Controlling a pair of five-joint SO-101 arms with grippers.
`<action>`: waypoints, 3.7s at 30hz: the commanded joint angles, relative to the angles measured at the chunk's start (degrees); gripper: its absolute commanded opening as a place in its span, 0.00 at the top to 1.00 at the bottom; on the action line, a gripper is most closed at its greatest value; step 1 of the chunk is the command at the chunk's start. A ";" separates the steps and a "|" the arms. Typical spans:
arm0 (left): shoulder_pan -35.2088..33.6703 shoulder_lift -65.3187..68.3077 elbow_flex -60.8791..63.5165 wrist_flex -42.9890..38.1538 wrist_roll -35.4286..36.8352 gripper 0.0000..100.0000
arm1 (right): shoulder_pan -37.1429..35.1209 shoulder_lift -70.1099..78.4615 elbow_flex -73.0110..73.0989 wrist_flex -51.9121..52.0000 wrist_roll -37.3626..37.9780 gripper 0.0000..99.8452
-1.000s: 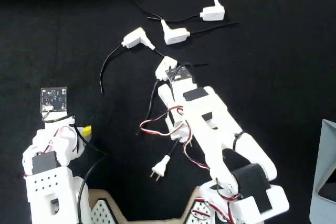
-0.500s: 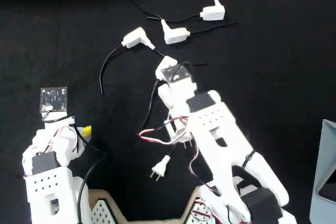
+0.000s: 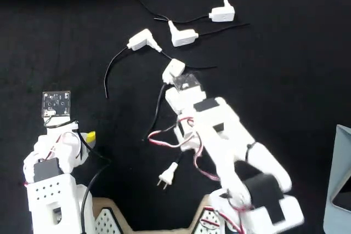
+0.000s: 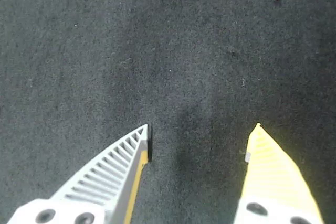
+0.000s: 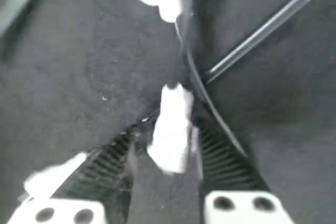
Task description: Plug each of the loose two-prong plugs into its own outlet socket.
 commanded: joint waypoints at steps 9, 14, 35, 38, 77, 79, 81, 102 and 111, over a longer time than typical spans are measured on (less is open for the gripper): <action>0.04 -0.70 -0.22 -0.97 -0.35 0.70 | 2.99 -0.57 -2.51 -0.18 2.81 0.94; 0.04 -0.70 -0.22 -0.97 -0.35 0.70 | 2.90 -3.30 -2.51 3.08 2.81 0.97; 1.54 -0.70 -4.26 -0.88 4.48 0.70 | 1.14 -45.67 -6.73 13.98 2.55 0.99; 1.54 -0.70 -7.69 -0.79 6.77 0.70 | -1.85 -50.15 -6.55 11.78 2.37 0.99; 37.41 -30.51 -19.91 11.43 19.87 0.70 | -29.01 -55.87 -0.92 3.43 -3.60 0.99; 37.67 -29.89 -18.95 11.34 17.76 0.70 | -29.19 -55.78 -0.92 3.60 -3.60 0.99; 37.76 -29.54 -18.24 11.08 16.53 0.70 | -29.19 -55.60 -0.84 3.69 -3.60 0.99; 33.19 -29.63 -17.71 11.43 8.88 0.70 | -19.34 -55.43 1.45 3.78 -3.60 0.99; 28.00 -18.81 -17.19 10.29 10.90 0.70 | -1.32 -55.34 5.67 1.41 -3.60 0.99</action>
